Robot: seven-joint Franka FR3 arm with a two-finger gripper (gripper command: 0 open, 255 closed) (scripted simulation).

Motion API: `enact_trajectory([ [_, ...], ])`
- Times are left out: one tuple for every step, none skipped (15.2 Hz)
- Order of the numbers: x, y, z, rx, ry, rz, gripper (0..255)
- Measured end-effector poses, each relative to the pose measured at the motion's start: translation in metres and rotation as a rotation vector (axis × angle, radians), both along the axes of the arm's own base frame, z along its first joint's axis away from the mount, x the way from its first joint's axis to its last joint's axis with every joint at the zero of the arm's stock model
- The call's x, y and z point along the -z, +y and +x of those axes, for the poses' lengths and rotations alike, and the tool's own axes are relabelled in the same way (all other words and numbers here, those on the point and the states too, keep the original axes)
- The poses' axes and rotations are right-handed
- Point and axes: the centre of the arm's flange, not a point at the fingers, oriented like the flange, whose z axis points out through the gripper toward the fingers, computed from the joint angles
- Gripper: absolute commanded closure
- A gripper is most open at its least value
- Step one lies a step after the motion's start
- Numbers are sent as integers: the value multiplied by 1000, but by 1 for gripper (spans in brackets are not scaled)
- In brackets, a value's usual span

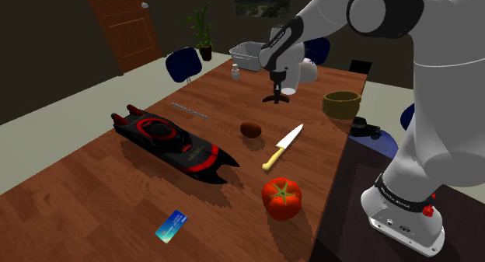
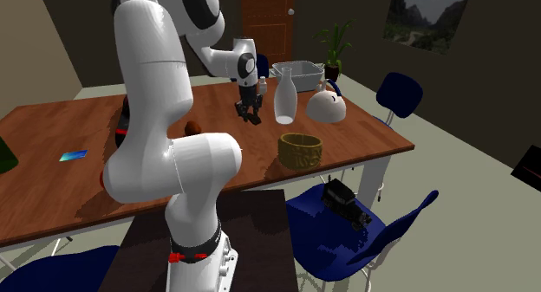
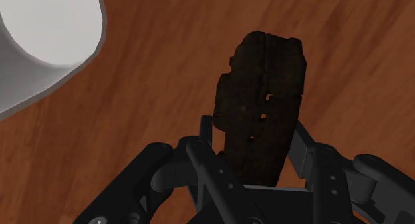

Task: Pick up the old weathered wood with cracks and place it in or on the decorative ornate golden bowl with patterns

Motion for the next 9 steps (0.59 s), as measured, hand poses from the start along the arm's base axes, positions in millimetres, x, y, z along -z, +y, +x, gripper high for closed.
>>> enact_trajectory([
  [-5,0,0,0,0,0,255],
  [-10,0,-1,0,0,0,255],
  [-15,1,-1,0,0,0,255],
  [-21,1,0,0,0,0,255],
  [-26,0,-1,0,0,0,255],
  [-31,1,-1,0,0,0,255],
  [-36,1,-1,0,0,0,255],
  [-42,0,0,0,0,0,255],
  [-46,-1,-1,0,0,0,255],
])
